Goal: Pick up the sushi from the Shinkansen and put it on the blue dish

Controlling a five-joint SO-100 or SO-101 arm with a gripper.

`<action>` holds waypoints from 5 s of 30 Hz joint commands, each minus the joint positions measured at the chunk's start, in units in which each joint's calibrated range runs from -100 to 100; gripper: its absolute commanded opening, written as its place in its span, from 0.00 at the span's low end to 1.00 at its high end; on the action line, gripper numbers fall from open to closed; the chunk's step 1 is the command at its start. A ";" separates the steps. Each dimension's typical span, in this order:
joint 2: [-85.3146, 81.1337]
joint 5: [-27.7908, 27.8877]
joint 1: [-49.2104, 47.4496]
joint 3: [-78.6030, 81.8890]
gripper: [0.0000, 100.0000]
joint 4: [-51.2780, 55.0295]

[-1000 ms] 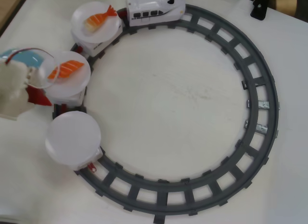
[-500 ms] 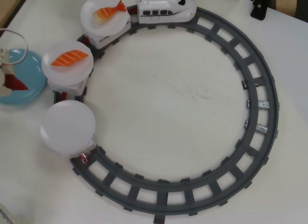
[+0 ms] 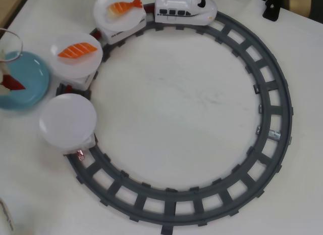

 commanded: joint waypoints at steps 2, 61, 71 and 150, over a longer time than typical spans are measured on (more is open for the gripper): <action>2.29 0.16 -0.23 -6.23 0.03 0.92; 5.20 2.52 1.35 -4.61 0.12 0.92; 4.20 2.57 1.26 -6.32 0.25 0.92; -126.70 2.36 1.26 146.97 0.09 -40.95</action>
